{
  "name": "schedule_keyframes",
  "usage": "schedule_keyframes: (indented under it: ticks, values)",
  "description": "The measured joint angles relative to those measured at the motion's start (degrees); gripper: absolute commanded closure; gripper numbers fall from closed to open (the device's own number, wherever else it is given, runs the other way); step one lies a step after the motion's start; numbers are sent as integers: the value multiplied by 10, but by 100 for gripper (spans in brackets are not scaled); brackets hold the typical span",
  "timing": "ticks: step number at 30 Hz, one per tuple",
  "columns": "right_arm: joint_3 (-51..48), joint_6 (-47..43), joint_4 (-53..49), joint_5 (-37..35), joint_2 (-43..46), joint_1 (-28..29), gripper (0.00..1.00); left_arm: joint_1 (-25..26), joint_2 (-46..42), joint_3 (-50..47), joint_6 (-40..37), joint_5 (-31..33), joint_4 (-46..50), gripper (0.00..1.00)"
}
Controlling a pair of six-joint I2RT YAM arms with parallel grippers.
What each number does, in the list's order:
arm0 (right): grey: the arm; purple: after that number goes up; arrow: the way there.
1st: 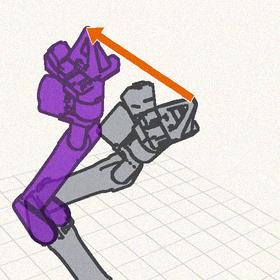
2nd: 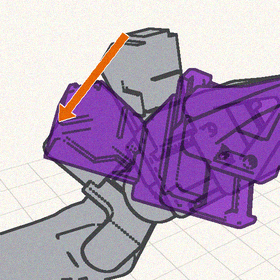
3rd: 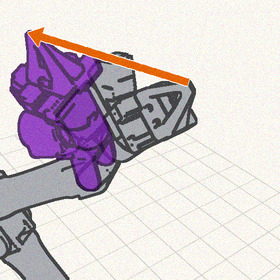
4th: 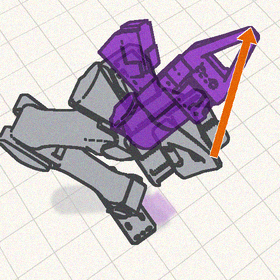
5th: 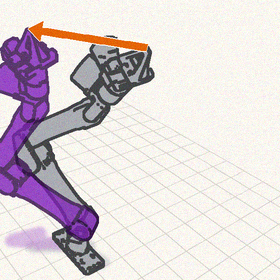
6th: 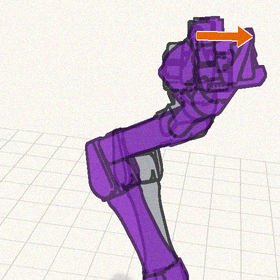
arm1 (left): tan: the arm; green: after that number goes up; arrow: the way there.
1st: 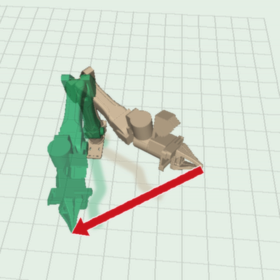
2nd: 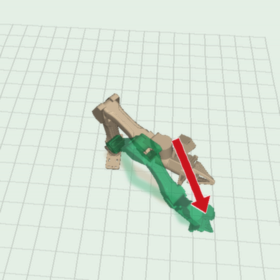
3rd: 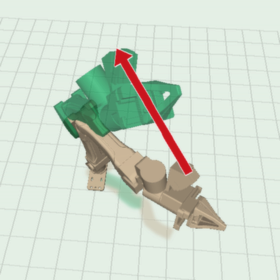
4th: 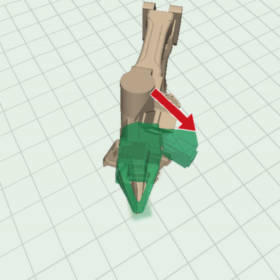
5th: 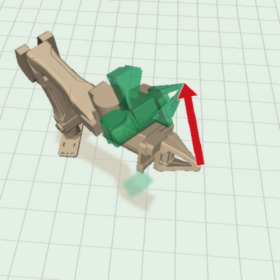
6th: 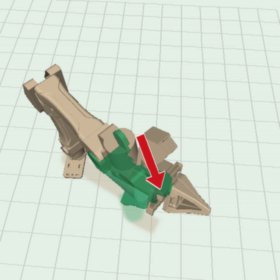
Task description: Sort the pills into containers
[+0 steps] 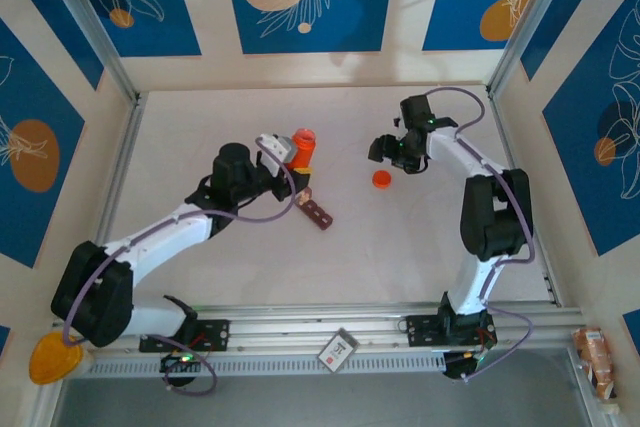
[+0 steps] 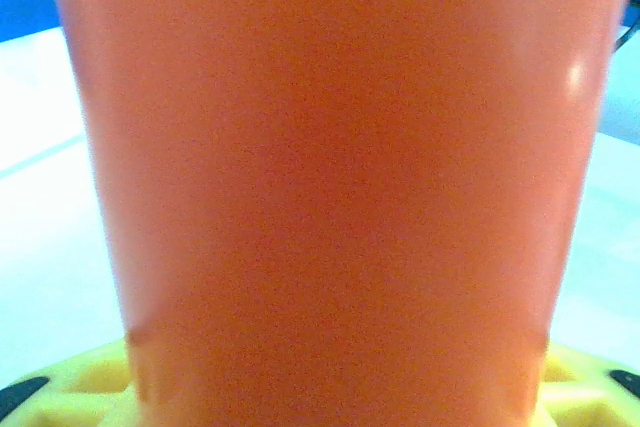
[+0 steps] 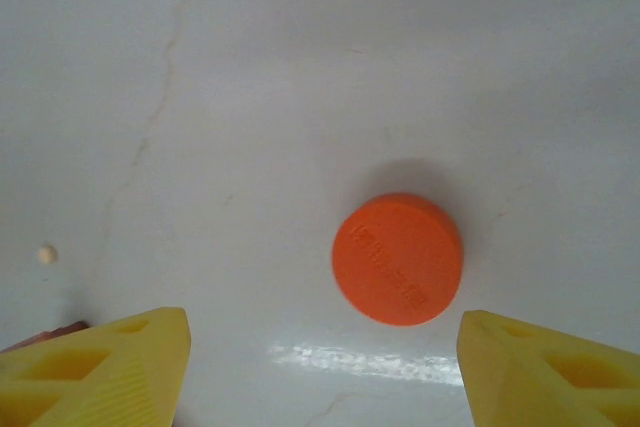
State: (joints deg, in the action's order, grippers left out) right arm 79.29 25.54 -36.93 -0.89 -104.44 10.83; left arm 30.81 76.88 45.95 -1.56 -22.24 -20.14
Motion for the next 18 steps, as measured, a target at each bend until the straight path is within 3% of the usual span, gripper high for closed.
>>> schedule_keyframes:
  ticks: [8,18]
  values:
    - [74,-29,-48,-4,-77,4,27,-42,38,36,21,-102,3,100]
    - [106,-47,-87,-37,-134,22,27,-49,51,38,28,-144,16,100]
